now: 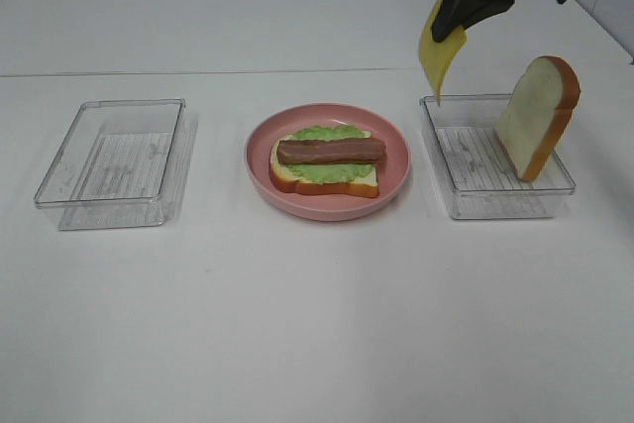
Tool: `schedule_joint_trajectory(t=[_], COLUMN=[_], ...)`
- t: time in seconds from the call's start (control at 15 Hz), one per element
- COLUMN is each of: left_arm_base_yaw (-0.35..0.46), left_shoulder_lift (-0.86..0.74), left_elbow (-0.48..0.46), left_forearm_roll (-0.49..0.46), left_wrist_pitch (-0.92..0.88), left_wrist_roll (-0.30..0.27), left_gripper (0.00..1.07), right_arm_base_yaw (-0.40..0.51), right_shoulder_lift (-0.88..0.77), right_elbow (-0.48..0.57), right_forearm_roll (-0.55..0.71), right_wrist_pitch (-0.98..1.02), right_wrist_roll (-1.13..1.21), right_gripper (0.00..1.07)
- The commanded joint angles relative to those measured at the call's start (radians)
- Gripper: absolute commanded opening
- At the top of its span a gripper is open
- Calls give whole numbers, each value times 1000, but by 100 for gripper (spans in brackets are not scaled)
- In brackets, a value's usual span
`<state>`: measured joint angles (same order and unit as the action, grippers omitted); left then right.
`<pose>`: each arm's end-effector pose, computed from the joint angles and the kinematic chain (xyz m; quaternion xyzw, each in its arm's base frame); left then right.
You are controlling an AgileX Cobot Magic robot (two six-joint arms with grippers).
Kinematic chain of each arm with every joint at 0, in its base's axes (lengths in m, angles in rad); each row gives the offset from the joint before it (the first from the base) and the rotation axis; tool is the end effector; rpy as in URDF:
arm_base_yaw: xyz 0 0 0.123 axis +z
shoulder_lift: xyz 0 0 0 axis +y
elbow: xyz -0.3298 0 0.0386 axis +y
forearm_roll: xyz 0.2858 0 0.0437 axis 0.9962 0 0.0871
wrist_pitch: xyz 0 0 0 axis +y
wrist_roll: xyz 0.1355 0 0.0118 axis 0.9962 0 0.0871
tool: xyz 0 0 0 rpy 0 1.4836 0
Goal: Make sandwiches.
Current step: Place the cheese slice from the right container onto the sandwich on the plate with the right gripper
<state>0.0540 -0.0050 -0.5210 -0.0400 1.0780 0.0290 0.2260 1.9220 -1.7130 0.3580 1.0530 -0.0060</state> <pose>0.0170 -0.0039 0.2803 -0.0094 0.8507 0.0018 0.5255 0.4699 0.1505 0.2848 -0.0561 0.9648 0.1892 0.1738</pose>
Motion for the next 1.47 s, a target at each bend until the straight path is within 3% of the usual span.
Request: schedule_joint_trajectory(t=[0.07, 0.27, 0.33, 0.53, 1.13, 1.47], left_arm_base_yaw=[-5, -5, -5, -5, -5, -5], left_shoulder_lift=[-23, -23, -23, -23, -23, -23], left_elbow=[2, 2, 2, 2, 2, 2], left_forearm_roll=[0, 0, 0, 0, 3, 3], left_wrist_pitch=[-4, -4, -4, -4, -4, -4], left_wrist_roll=[-6, -6, -6, -6, -6, -6], left_gripper=[98, 98, 98, 98, 98, 98], right_arm_base_yaw=[3, 3, 4, 39, 73, 72], right_shoulder_lift=[3, 66, 119, 208, 359, 361], right_elbow=[83, 83, 83, 82, 54, 54], right_forearm_roll=[296, 492, 627, 713, 721, 569], right_wrist_pitch=[-73, -95, -100, -116, -279, -295], right_wrist_roll=[-200, -307, -355, -391, -392, -391], right_gripper=[0, 0, 0, 0, 0, 0])
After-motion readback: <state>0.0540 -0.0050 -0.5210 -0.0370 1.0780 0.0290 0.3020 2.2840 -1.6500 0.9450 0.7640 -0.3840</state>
